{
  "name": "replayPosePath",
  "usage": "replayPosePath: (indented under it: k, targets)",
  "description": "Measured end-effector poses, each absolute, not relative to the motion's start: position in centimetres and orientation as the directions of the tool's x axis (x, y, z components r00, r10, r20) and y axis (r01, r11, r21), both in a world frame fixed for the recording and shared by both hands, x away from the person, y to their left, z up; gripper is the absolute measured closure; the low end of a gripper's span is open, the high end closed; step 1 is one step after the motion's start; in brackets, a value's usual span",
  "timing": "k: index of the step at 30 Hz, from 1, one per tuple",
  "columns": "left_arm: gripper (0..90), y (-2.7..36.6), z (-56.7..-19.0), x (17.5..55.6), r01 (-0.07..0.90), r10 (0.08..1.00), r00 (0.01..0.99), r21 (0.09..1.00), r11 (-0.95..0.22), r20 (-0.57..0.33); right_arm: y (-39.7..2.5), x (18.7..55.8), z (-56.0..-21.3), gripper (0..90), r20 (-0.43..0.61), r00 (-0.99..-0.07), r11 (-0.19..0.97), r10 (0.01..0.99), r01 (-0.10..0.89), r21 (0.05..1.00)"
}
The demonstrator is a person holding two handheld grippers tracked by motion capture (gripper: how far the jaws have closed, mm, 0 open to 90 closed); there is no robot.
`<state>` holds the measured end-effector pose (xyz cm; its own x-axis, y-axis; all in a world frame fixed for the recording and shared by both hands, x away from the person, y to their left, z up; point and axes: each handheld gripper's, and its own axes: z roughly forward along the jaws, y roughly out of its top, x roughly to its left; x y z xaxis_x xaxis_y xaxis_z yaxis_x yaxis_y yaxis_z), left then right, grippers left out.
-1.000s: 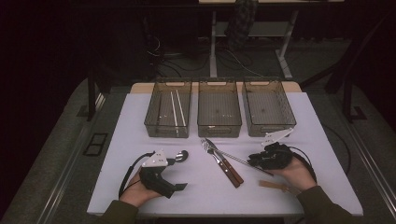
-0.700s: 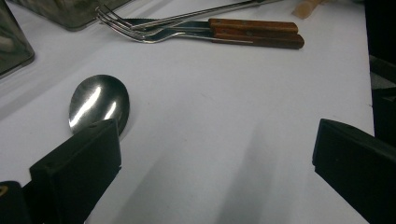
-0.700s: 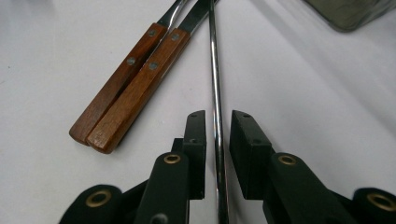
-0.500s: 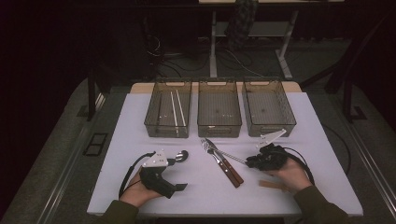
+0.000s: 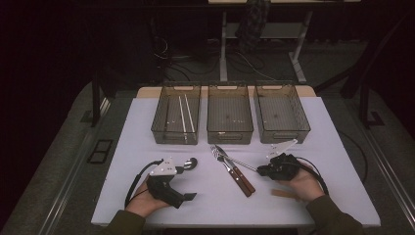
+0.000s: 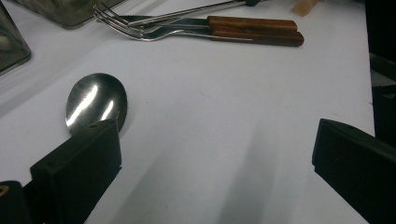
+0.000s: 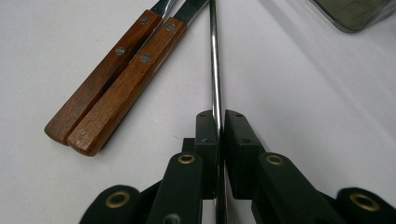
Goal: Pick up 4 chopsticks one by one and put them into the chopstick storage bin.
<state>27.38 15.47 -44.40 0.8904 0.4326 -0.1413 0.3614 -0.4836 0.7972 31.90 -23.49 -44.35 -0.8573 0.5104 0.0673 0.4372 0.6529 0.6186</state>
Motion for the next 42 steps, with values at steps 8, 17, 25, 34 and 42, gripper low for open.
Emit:
replayPosePath:
  k: [8, 17, 25, 34, 42]
  targets:
    - [0.0, 15.5, -44.3, 27.3, 0.359, 0.431, 0.892, 0.798, -0.484, -0.139, -23.7, 32.0, -44.4, 84.9, 0.090, -0.851, 0.636, 0.517, 0.453, 0.625]
    - [0.0, 15.5, -44.3, 27.3, 0.359, 0.430, 0.892, 0.799, -0.483, -0.140, -24.0, 32.1, -44.0, 85.0, 0.105, -0.851, 0.630, 0.515, 0.459, 0.626]
    - [0.0, 15.5, -44.3, 27.3, 0.358, 0.430, 0.892, 0.800, -0.482, -0.139, -24.5, 32.0, -43.0, 84.9, 0.119, -0.853, 0.609, 0.508, 0.454, 0.650]
    - [0.0, 15.5, -44.3, 27.3, 0.358, 0.430, 0.892, 0.800, -0.482, -0.139, -25.3, 31.8, -41.5, 84.9, 0.123, -0.852, 0.582, 0.510, 0.446, 0.680]
    - [0.0, 15.5, -44.3, 27.4, 0.360, 0.431, 0.891, 0.800, -0.481, -0.141, -26.0, 31.7, -40.4, 84.9, 0.133, -0.853, 0.541, 0.504, 0.432, 0.721]
